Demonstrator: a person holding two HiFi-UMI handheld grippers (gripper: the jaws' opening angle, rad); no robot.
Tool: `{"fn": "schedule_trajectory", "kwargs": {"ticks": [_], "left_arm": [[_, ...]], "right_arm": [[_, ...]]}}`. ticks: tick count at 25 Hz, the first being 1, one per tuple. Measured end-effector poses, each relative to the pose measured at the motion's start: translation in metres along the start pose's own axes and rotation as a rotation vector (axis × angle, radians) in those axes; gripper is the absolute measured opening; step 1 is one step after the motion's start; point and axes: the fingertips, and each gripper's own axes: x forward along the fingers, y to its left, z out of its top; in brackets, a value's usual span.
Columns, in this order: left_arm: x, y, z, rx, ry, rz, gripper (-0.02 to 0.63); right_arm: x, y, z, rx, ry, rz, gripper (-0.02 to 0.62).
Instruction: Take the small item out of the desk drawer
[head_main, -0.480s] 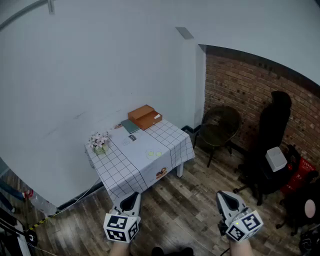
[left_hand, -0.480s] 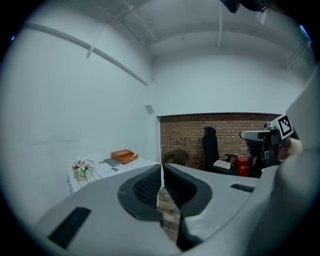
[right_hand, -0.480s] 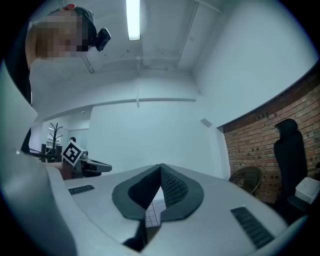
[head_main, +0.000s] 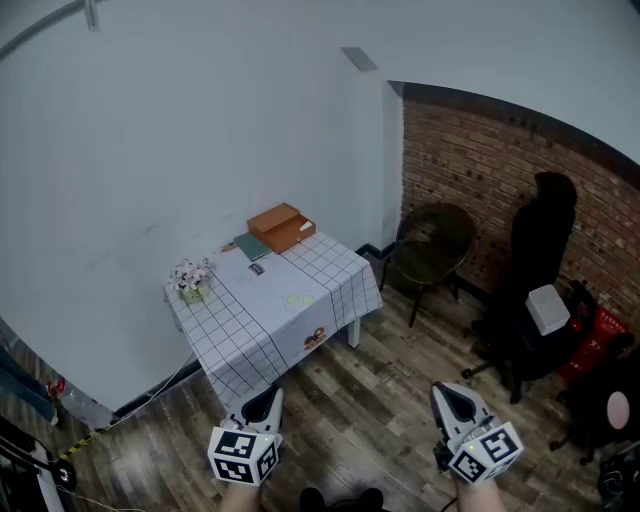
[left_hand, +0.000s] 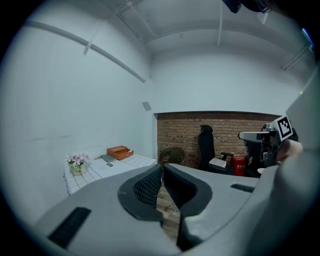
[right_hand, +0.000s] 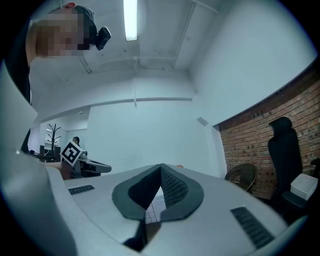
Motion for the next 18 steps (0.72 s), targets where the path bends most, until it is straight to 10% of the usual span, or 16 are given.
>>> {"fn": "schedule_trajectory", "kwargs": {"ticks": [18], "left_arm": [[0.024,-0.081,0.003,0.030,0.001,-0.045,0.026]], "right_arm": [[-0.056,-0.037,-0.015,0.113,-0.004,0.103,0.005]]}}
